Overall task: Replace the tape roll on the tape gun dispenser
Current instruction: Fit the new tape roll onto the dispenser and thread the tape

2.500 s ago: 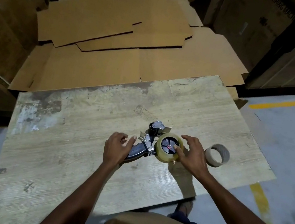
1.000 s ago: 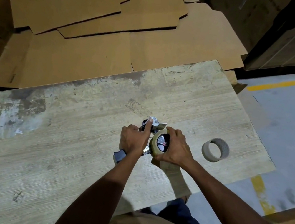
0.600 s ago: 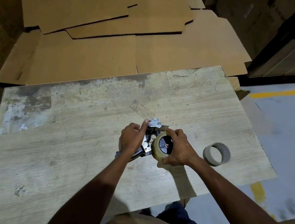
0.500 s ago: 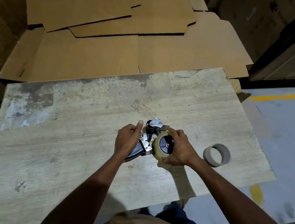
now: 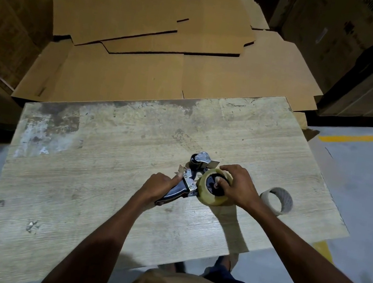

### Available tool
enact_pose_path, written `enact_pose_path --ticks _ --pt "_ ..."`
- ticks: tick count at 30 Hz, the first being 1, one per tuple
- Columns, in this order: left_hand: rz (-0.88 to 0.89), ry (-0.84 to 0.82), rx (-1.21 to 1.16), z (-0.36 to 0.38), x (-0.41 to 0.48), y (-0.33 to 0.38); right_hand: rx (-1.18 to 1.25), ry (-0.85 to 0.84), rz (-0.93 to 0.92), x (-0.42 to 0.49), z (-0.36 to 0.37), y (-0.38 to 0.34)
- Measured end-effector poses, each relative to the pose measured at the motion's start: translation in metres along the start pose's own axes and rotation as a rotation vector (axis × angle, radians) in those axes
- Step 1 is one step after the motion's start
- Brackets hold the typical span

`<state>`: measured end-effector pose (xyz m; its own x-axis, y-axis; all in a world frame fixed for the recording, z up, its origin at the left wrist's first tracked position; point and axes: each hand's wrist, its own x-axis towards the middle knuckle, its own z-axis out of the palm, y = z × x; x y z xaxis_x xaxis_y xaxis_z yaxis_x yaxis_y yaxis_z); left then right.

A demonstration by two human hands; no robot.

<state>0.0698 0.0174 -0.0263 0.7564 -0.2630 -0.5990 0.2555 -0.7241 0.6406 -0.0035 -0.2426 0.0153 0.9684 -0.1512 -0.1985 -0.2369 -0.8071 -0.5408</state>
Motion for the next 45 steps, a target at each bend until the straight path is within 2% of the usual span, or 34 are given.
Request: enact_pose_path --ticks 4,8,13,17,24,33,41,45 --pt "0.245 0.000 -0.001 -0.001 -0.008 -0.003 0.042 0.191 -0.007 -0.006 -0.004 -0.002" --pt "0.321 0.048 0.020 -0.001 -0.013 -0.002 0.032 0.303 -0.035 -0.010 -0.007 -0.008" --pt "0.400 0.134 0.038 0.003 -0.033 0.017 -0.002 0.221 -0.057 -0.017 -0.013 -0.021" --pt "0.409 0.196 0.052 0.009 -0.041 0.024 -0.042 0.192 -0.025 -0.021 -0.012 -0.028" --pt "0.409 0.261 0.077 0.010 -0.045 0.025 -0.057 0.256 0.018 -0.020 -0.014 -0.028" --pt "0.456 0.310 0.092 0.009 -0.050 0.032 -0.133 0.256 -0.055 -0.012 -0.011 -0.038" --pt "0.465 0.348 0.084 0.006 -0.055 0.036 -0.136 0.381 -0.110 -0.018 -0.010 -0.053" --pt "0.470 0.361 0.099 0.008 -0.059 0.038 -0.236 0.403 -0.126 -0.014 -0.010 -0.054"
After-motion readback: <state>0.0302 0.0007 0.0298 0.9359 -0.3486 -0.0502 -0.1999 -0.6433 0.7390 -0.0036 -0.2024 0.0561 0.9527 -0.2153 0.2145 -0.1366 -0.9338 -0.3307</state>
